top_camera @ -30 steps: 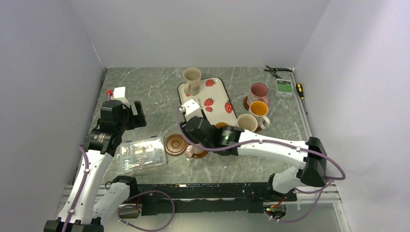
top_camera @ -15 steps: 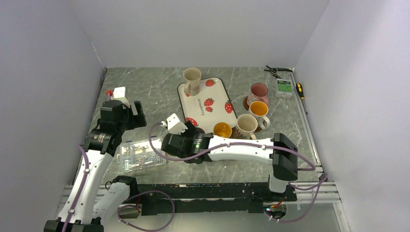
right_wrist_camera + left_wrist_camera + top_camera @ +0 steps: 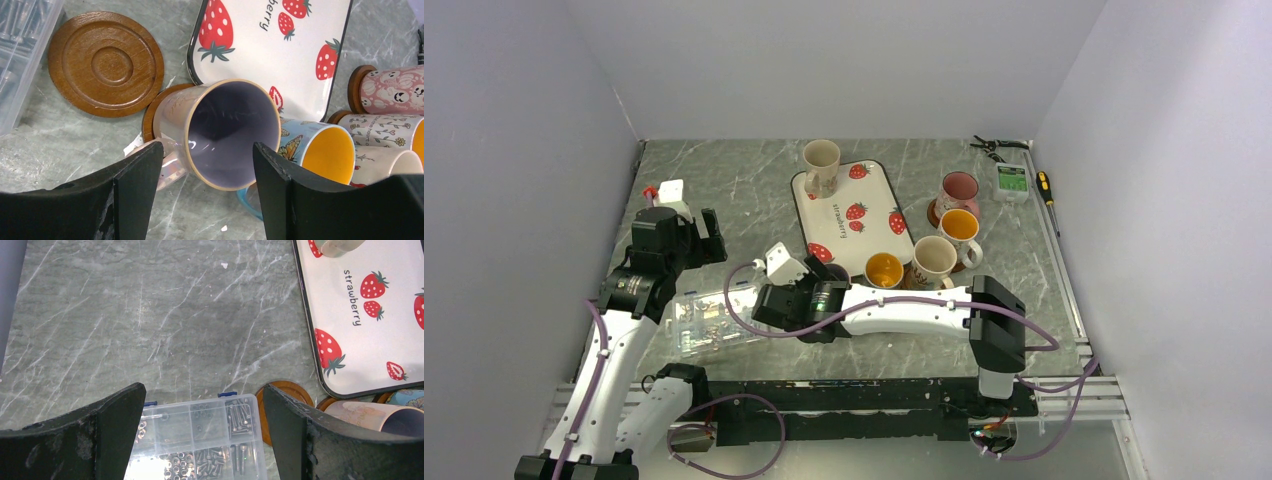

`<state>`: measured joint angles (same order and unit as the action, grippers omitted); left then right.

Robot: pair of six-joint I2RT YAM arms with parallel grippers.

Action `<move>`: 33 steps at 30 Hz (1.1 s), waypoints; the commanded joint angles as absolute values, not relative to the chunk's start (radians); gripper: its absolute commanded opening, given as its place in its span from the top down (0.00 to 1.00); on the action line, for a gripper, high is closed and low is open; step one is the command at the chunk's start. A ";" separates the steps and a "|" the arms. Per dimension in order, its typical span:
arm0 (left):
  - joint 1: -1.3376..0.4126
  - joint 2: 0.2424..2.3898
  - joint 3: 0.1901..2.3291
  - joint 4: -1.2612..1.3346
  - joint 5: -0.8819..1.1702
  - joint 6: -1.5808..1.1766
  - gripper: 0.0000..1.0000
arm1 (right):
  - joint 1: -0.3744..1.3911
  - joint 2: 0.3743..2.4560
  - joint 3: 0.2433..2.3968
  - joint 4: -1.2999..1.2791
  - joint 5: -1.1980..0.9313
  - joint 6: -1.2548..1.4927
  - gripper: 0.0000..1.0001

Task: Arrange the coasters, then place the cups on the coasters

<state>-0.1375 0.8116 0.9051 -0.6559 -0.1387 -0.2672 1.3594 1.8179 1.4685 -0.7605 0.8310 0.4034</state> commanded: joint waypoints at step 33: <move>-0.140 0.805 0.927 -0.642 -0.140 -0.275 0.06 | 1.364 1.771 1.451 -0.885 0.896 0.493 0.28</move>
<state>-0.1375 0.8116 0.9051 -0.6559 -0.1387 -0.2672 1.3594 1.8175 1.4590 -0.8307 0.8642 0.4702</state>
